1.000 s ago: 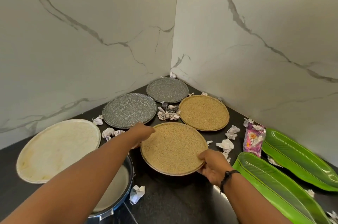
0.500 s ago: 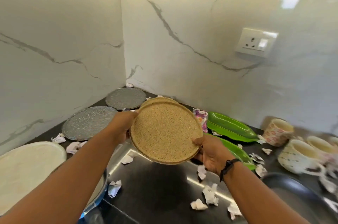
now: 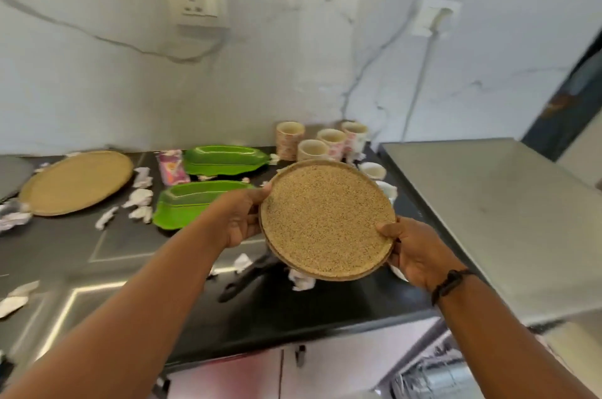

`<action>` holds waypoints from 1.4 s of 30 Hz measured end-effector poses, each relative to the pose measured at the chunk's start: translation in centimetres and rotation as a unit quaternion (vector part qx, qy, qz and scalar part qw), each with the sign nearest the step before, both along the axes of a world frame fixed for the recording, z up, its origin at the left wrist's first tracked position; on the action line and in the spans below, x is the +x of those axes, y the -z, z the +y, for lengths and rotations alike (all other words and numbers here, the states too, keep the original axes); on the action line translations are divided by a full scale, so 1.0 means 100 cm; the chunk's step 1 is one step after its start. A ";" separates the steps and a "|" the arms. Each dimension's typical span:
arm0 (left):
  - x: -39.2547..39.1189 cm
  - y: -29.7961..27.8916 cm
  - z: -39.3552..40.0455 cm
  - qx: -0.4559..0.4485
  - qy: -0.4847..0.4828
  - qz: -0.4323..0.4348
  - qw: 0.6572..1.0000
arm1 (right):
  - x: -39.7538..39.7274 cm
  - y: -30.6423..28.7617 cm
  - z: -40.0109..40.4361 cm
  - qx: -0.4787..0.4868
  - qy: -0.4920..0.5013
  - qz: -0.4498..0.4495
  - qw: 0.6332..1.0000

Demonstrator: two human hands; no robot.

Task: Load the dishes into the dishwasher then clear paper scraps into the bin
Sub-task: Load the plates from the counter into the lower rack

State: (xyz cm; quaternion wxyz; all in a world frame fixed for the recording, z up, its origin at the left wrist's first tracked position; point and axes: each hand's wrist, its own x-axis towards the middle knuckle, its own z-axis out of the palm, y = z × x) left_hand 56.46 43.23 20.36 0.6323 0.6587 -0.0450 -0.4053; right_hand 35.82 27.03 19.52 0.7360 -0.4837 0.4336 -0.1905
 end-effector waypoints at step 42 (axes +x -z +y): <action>-0.672 0.181 -0.560 -0.066 0.675 -0.326 0.659 | -0.708 0.168 -0.233 -0.073 0.444 0.524 0.723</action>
